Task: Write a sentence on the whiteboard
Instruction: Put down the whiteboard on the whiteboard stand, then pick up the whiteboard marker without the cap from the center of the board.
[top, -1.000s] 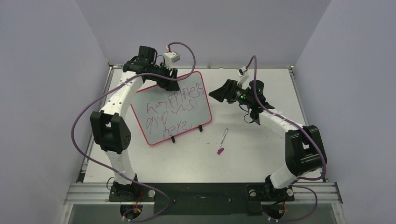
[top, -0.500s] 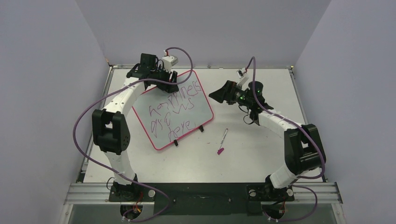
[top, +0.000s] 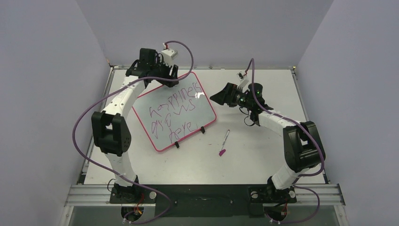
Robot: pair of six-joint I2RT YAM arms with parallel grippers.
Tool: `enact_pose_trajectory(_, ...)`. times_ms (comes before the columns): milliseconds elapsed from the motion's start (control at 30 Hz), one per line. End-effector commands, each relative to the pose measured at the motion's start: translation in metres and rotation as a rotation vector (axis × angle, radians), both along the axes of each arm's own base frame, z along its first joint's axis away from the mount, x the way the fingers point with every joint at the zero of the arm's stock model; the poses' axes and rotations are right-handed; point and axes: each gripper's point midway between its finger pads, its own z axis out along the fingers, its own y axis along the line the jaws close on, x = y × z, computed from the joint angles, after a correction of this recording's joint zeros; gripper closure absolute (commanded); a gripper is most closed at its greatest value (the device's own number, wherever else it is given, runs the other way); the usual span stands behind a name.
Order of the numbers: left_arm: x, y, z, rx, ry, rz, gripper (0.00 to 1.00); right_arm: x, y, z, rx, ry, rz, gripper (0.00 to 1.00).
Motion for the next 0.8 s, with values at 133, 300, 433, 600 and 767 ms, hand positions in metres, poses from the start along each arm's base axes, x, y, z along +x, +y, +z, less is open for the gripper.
enact_pose_trajectory(133,0.016,0.003,0.045,-0.03,-0.142,0.017,0.41,0.009,0.004,0.01,0.016,-0.053,0.002,0.15)
enact_pose_trajectory(300,0.019,0.011,0.06,-0.015,-0.179,0.082,0.41,0.01,0.003,0.011,0.013,-0.055,-0.013,0.15)
enact_pose_trajectory(433,0.014,0.024,0.106,-0.009,-0.274,0.205,0.41,0.015,-0.008,0.011,-0.03,-0.04,-0.106,0.15)
enact_pose_trajectory(600,-0.019,0.027,0.162,-0.054,-0.362,0.314,0.41,0.011,-0.07,-0.006,-0.347,0.095,-0.481,0.15)
enact_pose_trajectory(767,-0.071,0.001,0.163,-0.092,-0.349,0.308,0.41,-0.037,-0.096,-0.034,-0.569,0.242,-0.641,0.14)
